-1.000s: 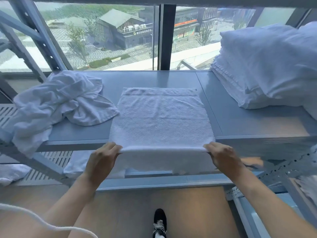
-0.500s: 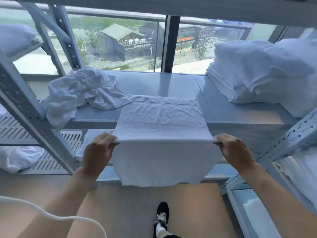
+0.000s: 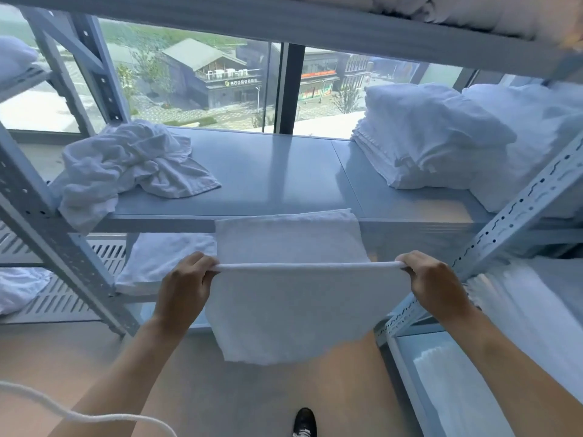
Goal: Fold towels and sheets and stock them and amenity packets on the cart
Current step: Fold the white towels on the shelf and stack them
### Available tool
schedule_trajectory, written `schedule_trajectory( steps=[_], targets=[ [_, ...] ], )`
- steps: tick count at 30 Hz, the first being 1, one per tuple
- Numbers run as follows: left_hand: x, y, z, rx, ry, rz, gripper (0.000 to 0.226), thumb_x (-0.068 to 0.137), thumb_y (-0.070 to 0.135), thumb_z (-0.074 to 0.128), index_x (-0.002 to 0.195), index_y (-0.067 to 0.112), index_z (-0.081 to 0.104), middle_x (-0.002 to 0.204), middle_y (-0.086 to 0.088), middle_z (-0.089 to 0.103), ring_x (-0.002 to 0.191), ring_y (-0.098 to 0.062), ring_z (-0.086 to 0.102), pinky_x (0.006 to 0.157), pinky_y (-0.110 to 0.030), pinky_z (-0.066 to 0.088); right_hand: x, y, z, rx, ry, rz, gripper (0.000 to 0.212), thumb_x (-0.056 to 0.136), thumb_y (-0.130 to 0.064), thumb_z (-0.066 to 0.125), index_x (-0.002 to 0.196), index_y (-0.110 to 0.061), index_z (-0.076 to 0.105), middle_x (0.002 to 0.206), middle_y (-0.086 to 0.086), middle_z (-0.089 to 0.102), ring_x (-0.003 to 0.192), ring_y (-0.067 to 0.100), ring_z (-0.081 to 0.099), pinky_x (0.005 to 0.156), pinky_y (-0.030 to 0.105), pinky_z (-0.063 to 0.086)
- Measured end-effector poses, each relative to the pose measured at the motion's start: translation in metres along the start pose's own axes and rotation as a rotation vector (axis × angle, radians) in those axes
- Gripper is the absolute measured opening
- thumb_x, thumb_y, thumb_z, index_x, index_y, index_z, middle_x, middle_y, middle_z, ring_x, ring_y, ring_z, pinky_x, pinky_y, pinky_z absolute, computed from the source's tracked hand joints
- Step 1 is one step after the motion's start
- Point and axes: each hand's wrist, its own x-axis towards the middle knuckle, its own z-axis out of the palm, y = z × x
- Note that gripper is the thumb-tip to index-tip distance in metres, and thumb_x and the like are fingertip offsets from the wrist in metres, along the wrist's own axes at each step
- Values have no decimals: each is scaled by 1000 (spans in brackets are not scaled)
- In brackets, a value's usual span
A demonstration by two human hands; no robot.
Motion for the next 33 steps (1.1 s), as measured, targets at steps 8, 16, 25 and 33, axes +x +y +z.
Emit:
schedule_trajectory(
  steps=[8, 16, 25, 33],
  targets=[
    [26, 39, 42, -37, -26, 36, 16, 85, -1, 76, 91, 13, 71, 89, 1, 66, 81, -29, 64, 61, -38, 53, -21, 43, -17, -25, 7, 47, 18, 86, 8, 73, 97, -6, 75, 87, 10, 73, 74, 38, 70, 60, 40, 58],
    [73, 66, 96, 12, -73, 28, 10, 89, 6, 76, 94, 13, 71, 90, 0, 67, 82, -32, 66, 62, -42, 54, 12, 117, 6, -34, 25, 59, 15, 86, 2, 76, 96, -8, 76, 84, 8, 73, 72, 35, 69, 60, 40, 58],
    [123, 90, 130, 143, -18, -73, 13, 85, 5, 81, 90, 12, 71, 87, -2, 69, 79, -33, 67, 58, -39, 53, 112, 197, 67, 95, 20, -28, 20, 82, 5, 77, 94, -11, 75, 84, 6, 73, 75, 34, 69, 64, 40, 54],
    [152, 79, 134, 286, 57, -111, 13, 90, 2, 73, 94, 11, 65, 85, -4, 62, 76, -33, 60, 62, -41, 49, 201, 199, 109, 155, 126, -116, 25, 80, -4, 55, 94, -10, 74, 83, 9, 72, 77, 38, 65, 71, 42, 46]
  ],
)
